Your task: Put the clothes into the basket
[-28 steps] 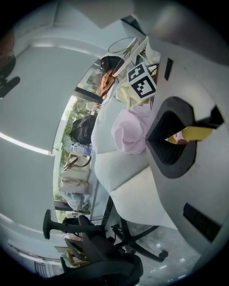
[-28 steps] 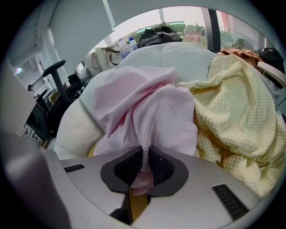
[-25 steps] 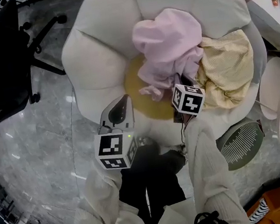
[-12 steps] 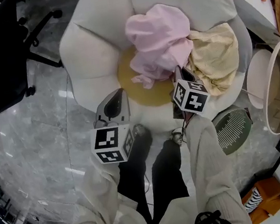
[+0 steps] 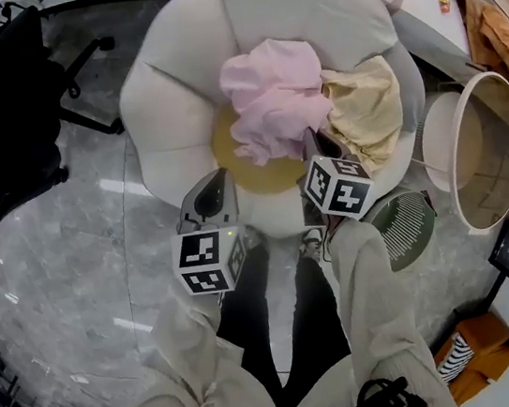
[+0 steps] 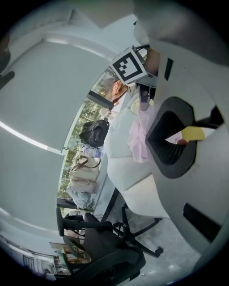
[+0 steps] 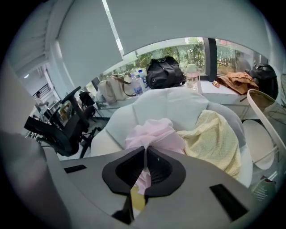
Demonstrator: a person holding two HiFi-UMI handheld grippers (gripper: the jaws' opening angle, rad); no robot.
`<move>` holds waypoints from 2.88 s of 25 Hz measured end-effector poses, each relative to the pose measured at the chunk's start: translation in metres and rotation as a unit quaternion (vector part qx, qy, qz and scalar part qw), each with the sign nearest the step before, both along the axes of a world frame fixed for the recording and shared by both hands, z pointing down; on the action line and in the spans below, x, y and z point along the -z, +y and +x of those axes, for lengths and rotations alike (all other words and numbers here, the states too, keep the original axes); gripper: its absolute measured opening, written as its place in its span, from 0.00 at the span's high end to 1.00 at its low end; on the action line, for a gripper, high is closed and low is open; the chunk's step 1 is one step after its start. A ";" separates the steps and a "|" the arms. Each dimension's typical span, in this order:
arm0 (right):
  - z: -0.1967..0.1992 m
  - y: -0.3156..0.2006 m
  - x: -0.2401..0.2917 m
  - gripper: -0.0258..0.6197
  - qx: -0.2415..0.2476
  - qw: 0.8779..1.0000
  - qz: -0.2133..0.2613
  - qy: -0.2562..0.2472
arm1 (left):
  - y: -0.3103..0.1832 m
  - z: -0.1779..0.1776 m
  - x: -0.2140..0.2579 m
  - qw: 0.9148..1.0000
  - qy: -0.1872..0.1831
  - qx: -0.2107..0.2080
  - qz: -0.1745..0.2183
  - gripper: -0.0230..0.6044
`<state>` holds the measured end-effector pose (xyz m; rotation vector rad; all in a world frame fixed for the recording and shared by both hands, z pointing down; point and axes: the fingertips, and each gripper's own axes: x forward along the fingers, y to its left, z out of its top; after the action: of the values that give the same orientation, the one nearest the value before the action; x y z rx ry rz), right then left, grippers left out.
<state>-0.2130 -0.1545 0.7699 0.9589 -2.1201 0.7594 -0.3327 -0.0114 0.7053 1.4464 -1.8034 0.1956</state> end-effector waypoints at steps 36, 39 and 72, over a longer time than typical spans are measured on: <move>0.063 0.025 0.286 0.91 -0.052 0.991 0.006 -0.127 | -0.021 0.066 0.233 0.998 -0.031 -0.027 0.051 0.95; 0.079 0.027 0.306 0.91 -0.057 0.989 0.014 -0.139 | -0.018 0.078 0.245 0.998 -0.028 -0.030 0.054 0.95; 0.326 0.011 0.484 0.91 -0.234 0.941 0.176 -0.172 | -0.086 0.272 0.351 0.967 -0.033 -0.206 0.149 0.95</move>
<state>0.1126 -0.1432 0.2860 1.6689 -2.4083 0.8370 -0.0611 -0.0975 0.3541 2.0468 -1.6138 0.1876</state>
